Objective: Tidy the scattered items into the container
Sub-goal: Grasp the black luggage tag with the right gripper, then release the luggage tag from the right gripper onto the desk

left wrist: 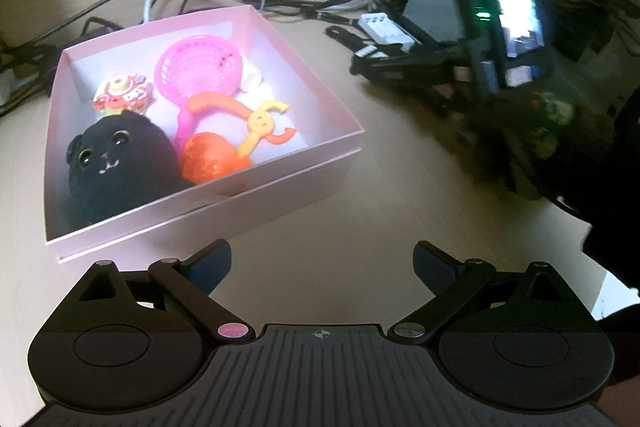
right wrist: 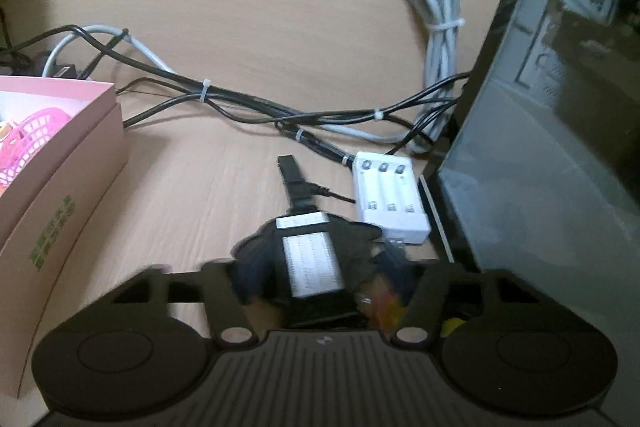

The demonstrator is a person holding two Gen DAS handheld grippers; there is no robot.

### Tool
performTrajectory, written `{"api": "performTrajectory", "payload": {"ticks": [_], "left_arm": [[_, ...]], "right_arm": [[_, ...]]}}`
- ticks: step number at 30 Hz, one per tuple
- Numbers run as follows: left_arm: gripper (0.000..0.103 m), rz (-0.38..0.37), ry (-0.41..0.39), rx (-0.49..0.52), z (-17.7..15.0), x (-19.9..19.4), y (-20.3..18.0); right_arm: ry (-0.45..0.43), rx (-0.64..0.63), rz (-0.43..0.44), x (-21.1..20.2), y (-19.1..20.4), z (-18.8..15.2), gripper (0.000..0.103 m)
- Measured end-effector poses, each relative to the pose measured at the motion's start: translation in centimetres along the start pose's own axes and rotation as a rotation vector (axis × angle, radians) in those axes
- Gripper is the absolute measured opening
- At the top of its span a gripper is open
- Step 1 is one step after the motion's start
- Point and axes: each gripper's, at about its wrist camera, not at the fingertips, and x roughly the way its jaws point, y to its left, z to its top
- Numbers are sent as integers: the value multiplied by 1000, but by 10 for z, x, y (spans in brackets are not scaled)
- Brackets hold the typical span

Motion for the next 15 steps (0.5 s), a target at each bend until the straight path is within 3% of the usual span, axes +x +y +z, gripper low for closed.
{"api": "performTrajectory", "payload": {"ticks": [8,15], "left_arm": [[101,37,-85,-28,-17,-27,-2],[101,74,-106,-119,-50,-46,3]], "right_arm": [[15,44,101,-56,4,-29,57],[55,5,325,-142,40,-58,56]]}}
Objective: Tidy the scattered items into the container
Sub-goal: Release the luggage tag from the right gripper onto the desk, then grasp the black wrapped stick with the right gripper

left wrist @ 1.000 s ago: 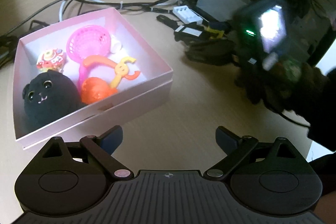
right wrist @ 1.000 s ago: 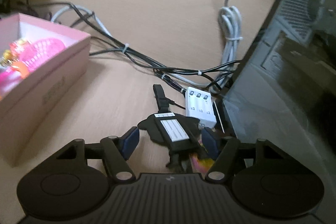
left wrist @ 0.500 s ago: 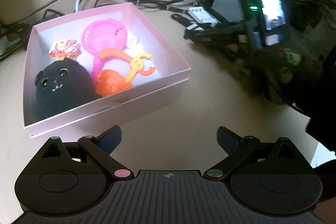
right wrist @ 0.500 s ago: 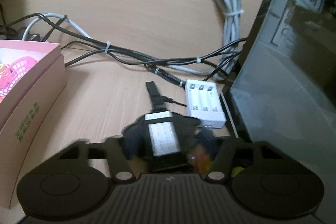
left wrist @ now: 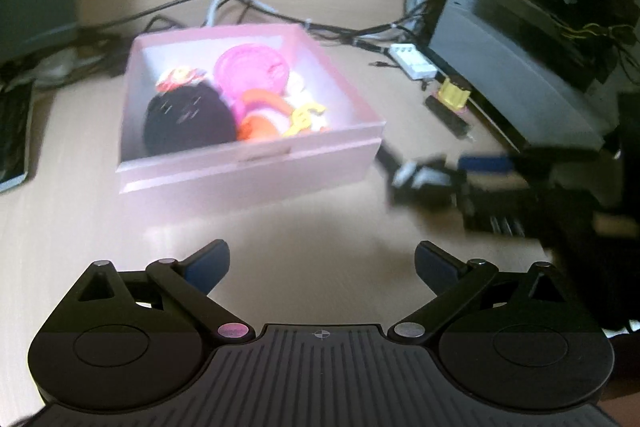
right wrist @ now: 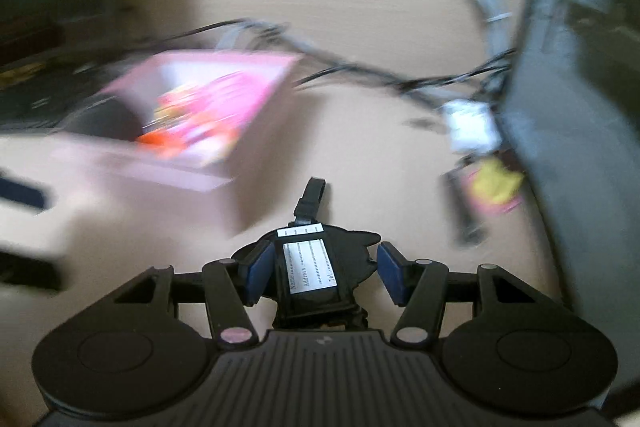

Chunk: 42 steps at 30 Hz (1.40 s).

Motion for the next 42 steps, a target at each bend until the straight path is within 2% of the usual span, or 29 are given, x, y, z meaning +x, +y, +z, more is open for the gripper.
{"api": "performTrajectory", "payload": {"ticks": [2,3,6,9,12,14,16,17,18,21,25,28,29,31,32,33,36,42], "left_arm": [[102,13,3,-25,-9,-6,5],[102,19,7,-38,-13,-9,7],[102,37,19,-72,-22,-13,13],[102,56,22,-88,-26,-15,11],[102,69,25,-88,-28,-15,5],[102,78,22,-83,-28,-16,0],[102,86,20,-81,-29,-18,-4],[102,90,19,-78,-28,-20,-6],[102,95,16,-76,-28,-22,-8],[102,115,15,-86,-29,-25,-11],[102,135,30,-104,-34,-29,-10],[102,155,43,-121,-38,-30,-8],[102,161,46,-126,-38,-31,-7],[102,166,48,-135,-40,-32,-6],[102,165,51,-137,-40,-32,-6],[102,162,54,-135,-40,-31,-6],[102,141,69,-110,-37,-23,-12],[102,76,94,-20,-30,-3,-37]], "right_arm": [[18,-26,132,-12,22,-6,56],[5,-40,173,-18,31,-7,59],[-50,-111,179,-34,48,-6,69],[-75,-83,158,-41,37,-3,69],[-114,-59,23,-39,16,-6,69],[-141,-51,-124,-31,0,-10,69],[-144,-49,-261,-17,-19,-11,64],[-140,-35,-295,-10,-29,-12,58],[-134,-16,-317,-4,-37,-11,57],[-142,23,-368,14,-54,-3,57],[-135,-5,-408,43,-66,11,57],[-99,8,-400,65,-77,20,55],[-84,22,-392,71,-78,20,48],[-72,55,-372,75,-86,23,41],[-63,67,-359,75,-89,24,26],[-55,83,-342,74,-90,23,24],[-54,109,-296,60,-87,16,20],[-35,90,-193,15,-63,-21,20]]}}
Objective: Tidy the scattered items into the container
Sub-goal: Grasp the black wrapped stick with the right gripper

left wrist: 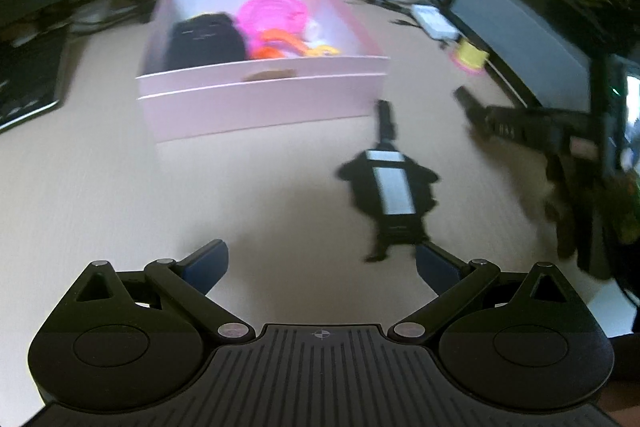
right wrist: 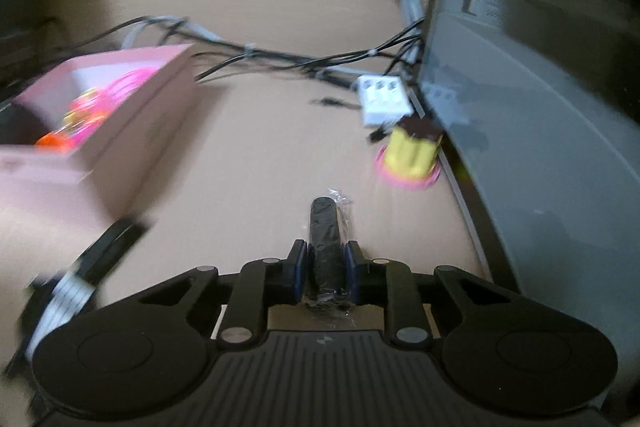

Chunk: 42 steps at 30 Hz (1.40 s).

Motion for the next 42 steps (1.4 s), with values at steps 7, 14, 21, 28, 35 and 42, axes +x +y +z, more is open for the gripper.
{"api": "performTrajectory", "payload": {"ticks": [7,14,21,28,35,42], "left_arm": [[102,-47,15,45,-1,12,-20],[102,-16,-16,35,6,28,-38],[102,15,-26,3,8,36,-44],[102,41,-38,-16,7,33,-40],[102,7,-67,20,1,43,-53],[102,115,-138,88,0,61,-68]], "right_arm": [[34,4,87,-59,11,-43,20],[-37,12,55,-97,12,-57,53],[-37,19,44,-108,-1,-69,59],[-48,-18,79,-100,5,-62,60],[-57,-52,105,-97,11,-59,60],[-46,-21,114,-102,1,-70,63]]}}
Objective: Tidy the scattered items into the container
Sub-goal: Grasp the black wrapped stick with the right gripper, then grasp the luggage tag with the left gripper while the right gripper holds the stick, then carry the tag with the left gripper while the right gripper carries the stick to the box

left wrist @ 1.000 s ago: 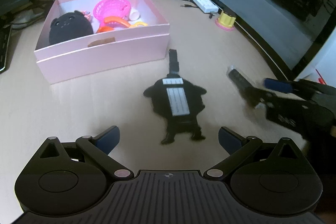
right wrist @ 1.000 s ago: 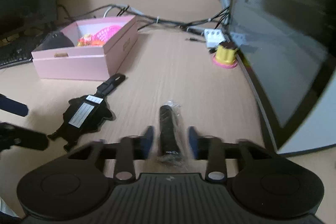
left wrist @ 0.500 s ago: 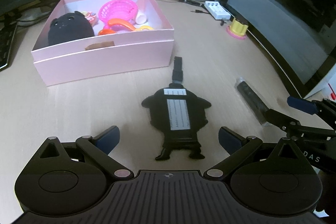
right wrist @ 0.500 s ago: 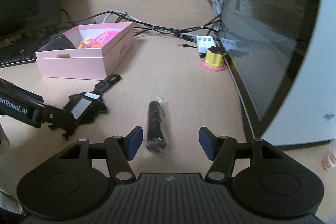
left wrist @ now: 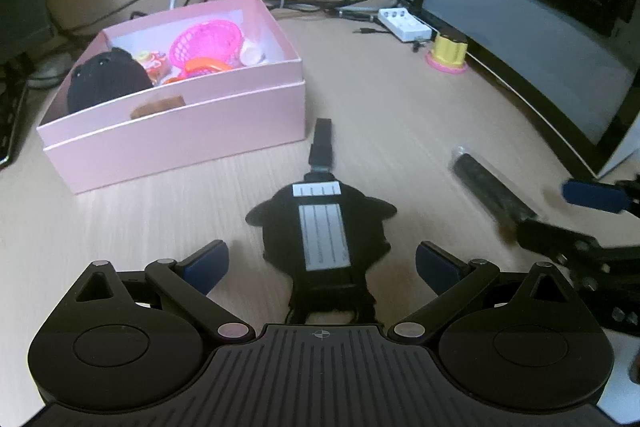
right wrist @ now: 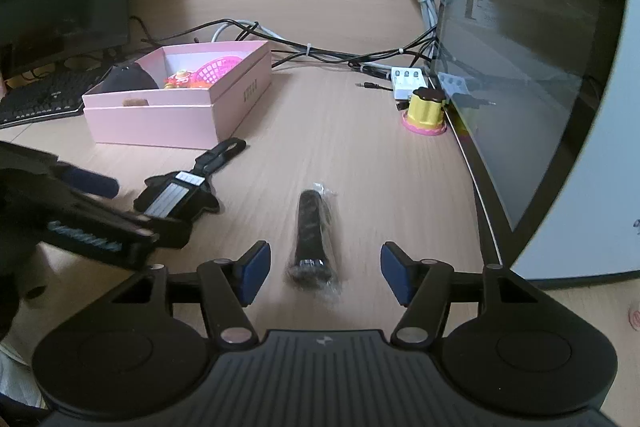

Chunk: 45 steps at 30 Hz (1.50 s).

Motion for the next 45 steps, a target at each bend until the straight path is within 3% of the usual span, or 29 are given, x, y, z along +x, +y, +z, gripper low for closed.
{"api": "performTrajectory", "payload": {"ticks": [5,6,8,17,22,25,26,27,37,45], "left_arm": [[99,10,6,34,4,12,-8],[95,8,-1,35,5,12,-8],[76,5,-17,44,8,10,-9],[76,3,-8,2,0,-18,10],[76,17,-31,-30,-6,-48,32],[76,32,-47,-41,-8,-63,43],[76,36,-53,-41,-10,-68,46],[76,40,-59,-42,-11,-72,49],[76,33,-115,-37,-23,-101,83],[76,-13,-100,-4,-30,-106,96]], "right_arm": [[3,18,2,-2,-10,-7,64],[4,24,2,-1,-13,-7,64],[2,29,7,0,-17,-7,64],[-8,22,89,25,-13,17,64],[37,-11,87,49,-2,23,54],[53,-5,89,54,-2,23,43],[56,-13,86,54,-1,24,29],[60,-17,84,53,1,25,23],[9,-108,153,21,54,47,20],[-10,-182,207,3,103,61,20]]}}
